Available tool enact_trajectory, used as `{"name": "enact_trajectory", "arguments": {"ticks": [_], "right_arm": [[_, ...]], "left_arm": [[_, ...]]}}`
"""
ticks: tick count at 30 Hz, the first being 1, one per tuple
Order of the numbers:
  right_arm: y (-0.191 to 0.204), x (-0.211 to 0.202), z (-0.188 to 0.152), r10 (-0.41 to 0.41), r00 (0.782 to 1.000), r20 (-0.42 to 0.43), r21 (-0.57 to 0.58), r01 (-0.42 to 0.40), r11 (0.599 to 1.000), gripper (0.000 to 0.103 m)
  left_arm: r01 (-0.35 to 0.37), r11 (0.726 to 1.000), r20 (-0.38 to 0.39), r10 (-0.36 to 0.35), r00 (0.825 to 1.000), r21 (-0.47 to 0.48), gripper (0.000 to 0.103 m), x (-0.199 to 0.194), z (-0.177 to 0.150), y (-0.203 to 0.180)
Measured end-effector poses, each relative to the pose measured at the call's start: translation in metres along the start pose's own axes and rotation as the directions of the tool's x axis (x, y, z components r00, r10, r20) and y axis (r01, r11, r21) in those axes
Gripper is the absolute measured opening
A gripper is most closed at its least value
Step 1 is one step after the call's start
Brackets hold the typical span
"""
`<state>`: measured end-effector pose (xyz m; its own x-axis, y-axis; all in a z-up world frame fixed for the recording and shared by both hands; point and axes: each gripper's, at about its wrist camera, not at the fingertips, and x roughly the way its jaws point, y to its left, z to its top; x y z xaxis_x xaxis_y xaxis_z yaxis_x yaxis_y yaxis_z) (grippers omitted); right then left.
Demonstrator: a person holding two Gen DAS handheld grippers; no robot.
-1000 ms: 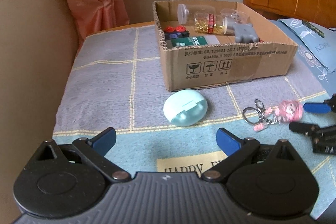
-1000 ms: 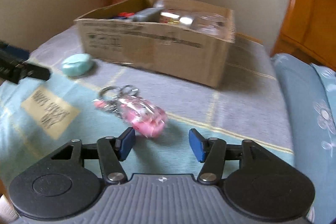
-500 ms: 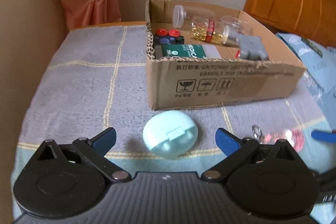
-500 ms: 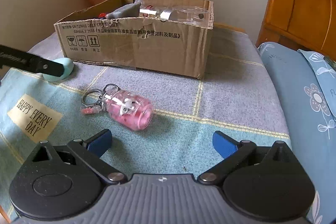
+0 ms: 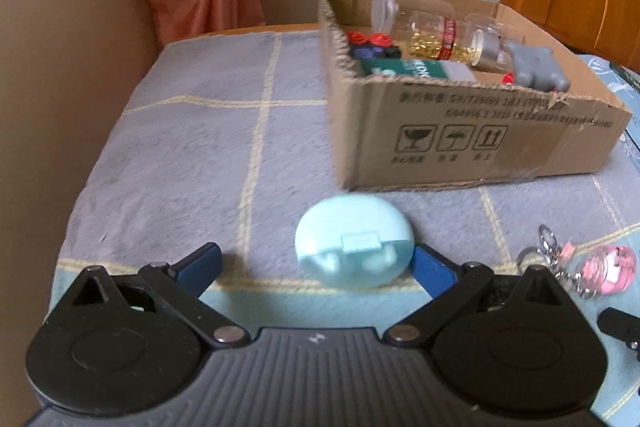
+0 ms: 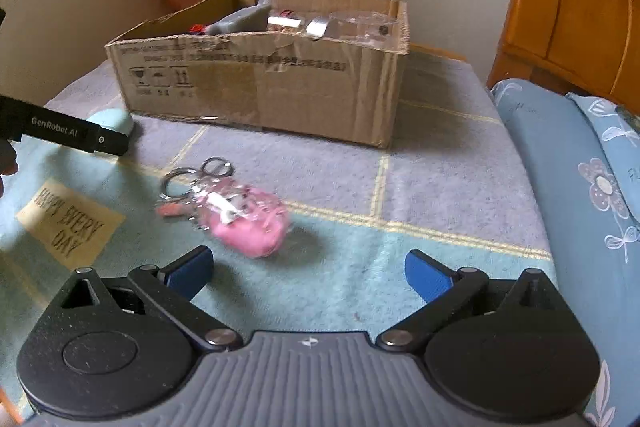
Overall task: Organize rigid objects
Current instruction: 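Grasp the pink pig keychain bottle with the right tool while the left tool grasps the teal round case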
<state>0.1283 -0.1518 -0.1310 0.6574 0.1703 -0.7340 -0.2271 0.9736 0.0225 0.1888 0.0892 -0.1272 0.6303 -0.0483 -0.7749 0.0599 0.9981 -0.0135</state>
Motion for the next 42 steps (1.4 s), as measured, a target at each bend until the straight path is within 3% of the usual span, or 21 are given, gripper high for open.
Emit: {"name": "enact_trajectory", "arguments": {"ticks": [6, 13, 20, 29, 33, 42], "right_arm": [[0.017, 0.0, 0.006, 0.136, 0.991, 0.009, 0.01, -0.136, 0.991, 0.099], [0.031, 0.018, 0.022, 0.175, 0.984, 0.031, -0.019, -0.175, 0.984, 0.088], [0.036, 0.026, 0.029, 0.151, 0.988, 0.034, -0.052, -0.149, 0.987, 0.075], [0.03, 0.026, 0.027, 0.127, 0.992, 0.026, -0.078, -0.125, 0.989, 0.057], [0.028, 0.025, 0.027, 0.13, 0.991, 0.025, -0.088, -0.127, 0.988, 0.056], [0.029, 0.024, 0.026, 0.131, 0.991, 0.018, -0.113, -0.128, 0.985, 0.056]], "left_arm": [[-0.004, 1.0, -0.006, 0.004, 1.0, 0.0, 0.1, -0.004, -0.002, 0.002], [0.015, 1.0, -0.01, -0.015, 1.0, 0.01, 0.099, -0.005, -0.003, -0.002], [0.047, 0.998, -0.003, -0.047, 0.999, -0.028, 0.096, -0.004, 0.002, -0.004], [0.047, 0.998, 0.024, -0.047, 0.999, -0.031, 0.075, -0.004, 0.007, -0.008], [0.033, 0.999, 0.032, -0.033, 0.999, 0.003, 0.065, -0.004, 0.007, -0.01], [0.029, 0.999, 0.035, -0.03, 0.999, 0.032, 0.061, -0.005, 0.007, -0.012]]}}
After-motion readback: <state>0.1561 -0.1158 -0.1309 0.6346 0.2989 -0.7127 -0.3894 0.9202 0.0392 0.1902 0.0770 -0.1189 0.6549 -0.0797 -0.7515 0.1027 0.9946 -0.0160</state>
